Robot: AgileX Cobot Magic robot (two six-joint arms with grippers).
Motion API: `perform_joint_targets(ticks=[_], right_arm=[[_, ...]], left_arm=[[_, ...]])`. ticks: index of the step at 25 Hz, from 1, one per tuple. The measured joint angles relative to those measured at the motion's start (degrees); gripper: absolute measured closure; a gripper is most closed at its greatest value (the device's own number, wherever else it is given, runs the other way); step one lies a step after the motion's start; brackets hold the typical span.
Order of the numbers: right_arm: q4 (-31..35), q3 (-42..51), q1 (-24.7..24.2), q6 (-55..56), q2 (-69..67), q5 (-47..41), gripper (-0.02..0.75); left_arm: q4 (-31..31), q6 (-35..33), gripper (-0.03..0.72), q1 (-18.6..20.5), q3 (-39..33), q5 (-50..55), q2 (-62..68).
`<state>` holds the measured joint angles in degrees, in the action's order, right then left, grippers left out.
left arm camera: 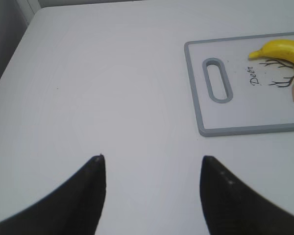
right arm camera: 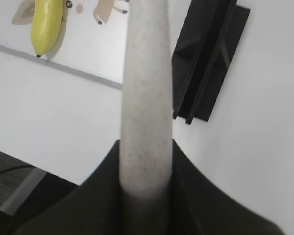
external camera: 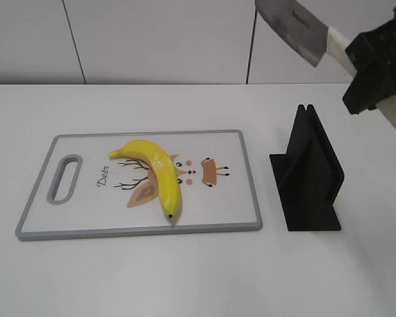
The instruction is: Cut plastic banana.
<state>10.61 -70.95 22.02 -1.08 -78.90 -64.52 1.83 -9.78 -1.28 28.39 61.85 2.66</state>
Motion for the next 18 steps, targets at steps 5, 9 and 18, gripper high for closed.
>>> perform_joint_targets(ticks=[5, 9, 18], right_arm=[[-4.1, -8.7, 0.0, -6.9, -7.0, -4.3, 0.571], [-5.8, -15.1, 0.0, -16.4, -12.8, -5.1, 0.571], [-6.0, -21.9, 0.0, -43.4, -21.9, -4.2, 0.571]], left_arm=[[2.2, -3.3, 0.119, -0.2, 2.9, -5.3, 9.2], [4.9, -7.7, 0.119, -0.2, 5.3, -10.4, 18.6], [19.9, -34.4, 0.119, -0.2, 17.1, -14.0, 43.5]])
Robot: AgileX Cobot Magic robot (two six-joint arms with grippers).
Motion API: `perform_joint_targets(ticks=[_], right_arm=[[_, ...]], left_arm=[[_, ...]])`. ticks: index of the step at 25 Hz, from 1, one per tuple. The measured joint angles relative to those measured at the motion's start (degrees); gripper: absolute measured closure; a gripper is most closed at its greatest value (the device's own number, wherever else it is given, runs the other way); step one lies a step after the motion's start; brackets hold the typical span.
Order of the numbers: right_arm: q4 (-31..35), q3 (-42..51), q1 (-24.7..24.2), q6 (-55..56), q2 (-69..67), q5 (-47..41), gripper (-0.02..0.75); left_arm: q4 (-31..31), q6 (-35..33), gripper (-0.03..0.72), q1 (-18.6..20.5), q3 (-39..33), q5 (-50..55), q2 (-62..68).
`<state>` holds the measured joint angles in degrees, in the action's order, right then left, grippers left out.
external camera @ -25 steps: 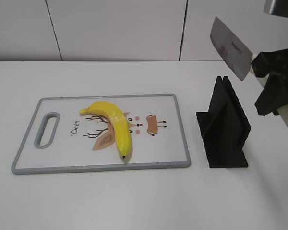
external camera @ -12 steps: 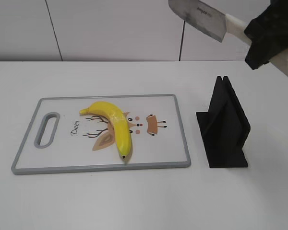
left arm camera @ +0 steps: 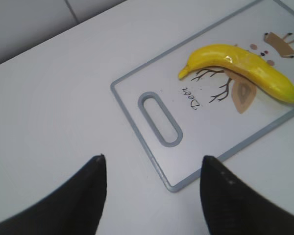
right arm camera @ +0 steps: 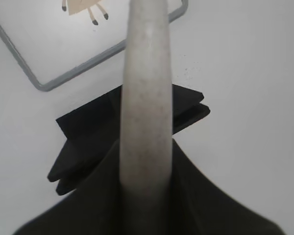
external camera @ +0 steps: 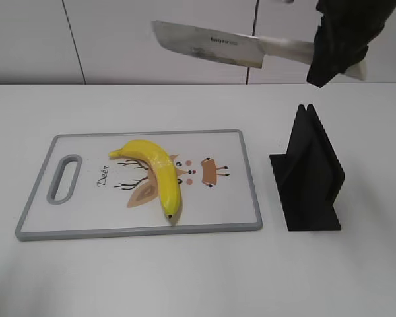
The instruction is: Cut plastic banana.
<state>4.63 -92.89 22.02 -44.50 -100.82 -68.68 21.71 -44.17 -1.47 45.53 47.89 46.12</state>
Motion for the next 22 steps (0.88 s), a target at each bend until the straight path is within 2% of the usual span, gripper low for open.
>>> perform_joint_targets(ticks=[4, 8, 12, 17, 22], right_arm=[[0.4, -0.5, 0.0, -12.8, -3.0, 2.1, 0.571], [4.8, -1.0, 0.0, -25.3, -5.5, 2.5, 0.571], [8.7, -2.7, 0.2, -29.1, -8.8, 2.8, 0.571], [10.2, -3.8, 0.4, -30.2, -12.2, 2.9, 0.571], [12.2, -4.1, 0.4, -32.0, -13.4, 3.1, 0.571]], left_arm=[[7.0, -11.3, 0.119, 0.0, 9.0, 4.1, 12.6], [11.5, -18.1, 0.147, -1.9, 17.6, 7.9, 24.2], [10.1, -23.3, 0.181, -7.6, 24.7, 8.5, 32.8], [7.3, -27.1, 0.186, -14.4, 31.6, 8.4, 41.6], [5.1, -28.5, 0.189, -18.7, 36.2, 8.6, 50.0]])
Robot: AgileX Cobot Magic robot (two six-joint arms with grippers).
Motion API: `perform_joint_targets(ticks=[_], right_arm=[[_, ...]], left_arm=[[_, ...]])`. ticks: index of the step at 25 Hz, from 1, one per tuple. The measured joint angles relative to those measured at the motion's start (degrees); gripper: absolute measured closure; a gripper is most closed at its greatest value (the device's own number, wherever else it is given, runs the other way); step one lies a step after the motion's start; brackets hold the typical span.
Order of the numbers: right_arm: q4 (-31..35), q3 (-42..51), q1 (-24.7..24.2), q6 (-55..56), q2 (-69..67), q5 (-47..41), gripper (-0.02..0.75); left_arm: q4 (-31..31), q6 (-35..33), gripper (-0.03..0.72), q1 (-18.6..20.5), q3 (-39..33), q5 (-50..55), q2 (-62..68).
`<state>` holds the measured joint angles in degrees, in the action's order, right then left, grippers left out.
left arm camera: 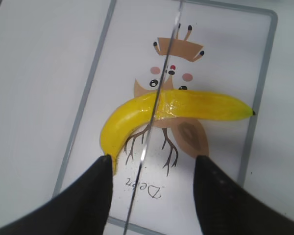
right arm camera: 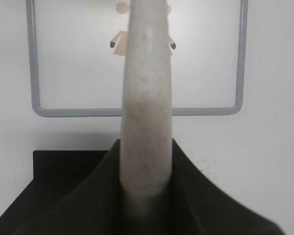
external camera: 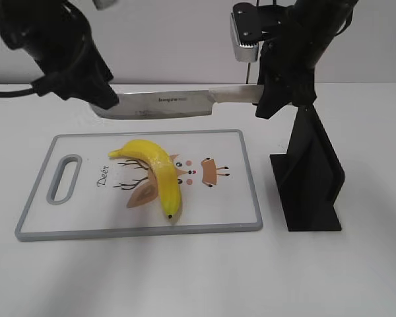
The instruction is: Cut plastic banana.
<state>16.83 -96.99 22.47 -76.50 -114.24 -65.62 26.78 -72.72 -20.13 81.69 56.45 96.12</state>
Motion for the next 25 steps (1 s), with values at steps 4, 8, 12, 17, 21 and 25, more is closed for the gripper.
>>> perform_joint_targets(ticks=[4, 8, 12, 17, 21, 25], right_arm=[[0.6, -0.1, 0.0, -1.1, 0.0, 0.0, 0.571], [0.7, -0.1, 0.0, -1.4, -0.1, 0.4, 0.571], [0.9, -0.1, 0.0, -1.7, -1.9, 0.4, 0.571], [0.9, -0.2, 0.0, -2.0, -4.0, 1.9, 0.571], [0.8, -0.2, 0.0, -2.0, -5.0, 2.8, 0.571], [0.8, -0.2, 0.0, -2.1, -7.3, 3.8, 0.571]], left_arm=[[-0.9, -0.6, 0.211, -1.8, 0.9, -0.5, 4.6], [-1.3, -0.6, 0.411, -2.1, 1.1, -1.0, 6.9], [-1.9, -1.5, 0.651, -2.1, 1.2, -2.3, 8.1], [-2.7, -1.9, 0.682, -2.2, 1.2, -3.1, 9.6], [-2.9, -1.9, 0.682, -2.2, 1.2, -4.9, 12.3], [-2.8, -1.9, 0.682, -2.2, 1.2, -6.0, 16.3]])
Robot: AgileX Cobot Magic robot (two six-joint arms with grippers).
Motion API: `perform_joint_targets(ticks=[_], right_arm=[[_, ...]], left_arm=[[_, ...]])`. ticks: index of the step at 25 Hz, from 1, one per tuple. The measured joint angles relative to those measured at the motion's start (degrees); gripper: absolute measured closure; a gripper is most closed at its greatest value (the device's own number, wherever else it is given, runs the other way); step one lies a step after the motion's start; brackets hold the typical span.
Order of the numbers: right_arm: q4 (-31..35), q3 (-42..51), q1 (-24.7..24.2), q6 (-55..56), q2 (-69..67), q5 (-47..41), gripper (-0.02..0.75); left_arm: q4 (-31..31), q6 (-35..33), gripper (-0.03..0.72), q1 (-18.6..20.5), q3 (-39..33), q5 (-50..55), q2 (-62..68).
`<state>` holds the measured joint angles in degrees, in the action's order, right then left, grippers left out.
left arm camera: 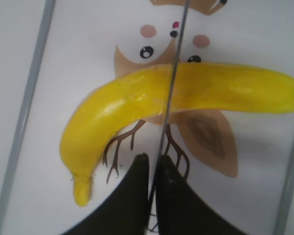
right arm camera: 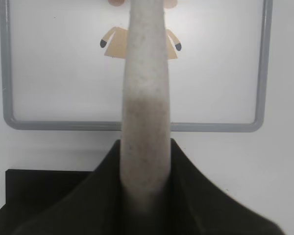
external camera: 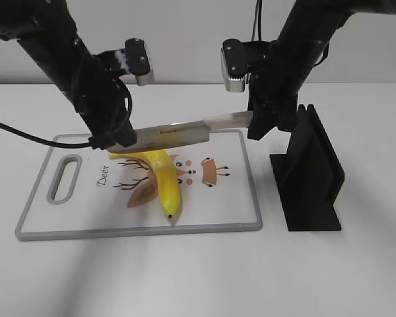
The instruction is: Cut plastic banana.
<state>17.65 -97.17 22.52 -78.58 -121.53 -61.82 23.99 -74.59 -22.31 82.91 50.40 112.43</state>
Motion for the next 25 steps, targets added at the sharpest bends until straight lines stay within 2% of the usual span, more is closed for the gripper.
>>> perform_joint_targets(ticks=[8, 13, 18, 25], right_arm=[[-1.8, -0.4, -0.3, -0.4, -6.9, 2.6, 0.570], [-1.9, -0.6, -0.3, -0.4, -6.7, 2.5, 0.570], [-1.9, -0.6, 0.0, -0.2, -4.4, 1.0, 0.570], [-1.9, -0.6, 0.3, 0.7, 5.4, -3.7, 0.570]], left_arm=[[1.4, 6.4, 0.670, 0.0, 1.1, -1.7, 7.6], [1.4, 7.2, 0.667, 0.0, 1.2, -1.7, 7.0], [-1.0, 7.9, 0.667, -0.3, 0.4, -1.7, 4.6], [-3.2, 8.2, 0.671, -0.7, 0.3, 3.6, -7.3]])
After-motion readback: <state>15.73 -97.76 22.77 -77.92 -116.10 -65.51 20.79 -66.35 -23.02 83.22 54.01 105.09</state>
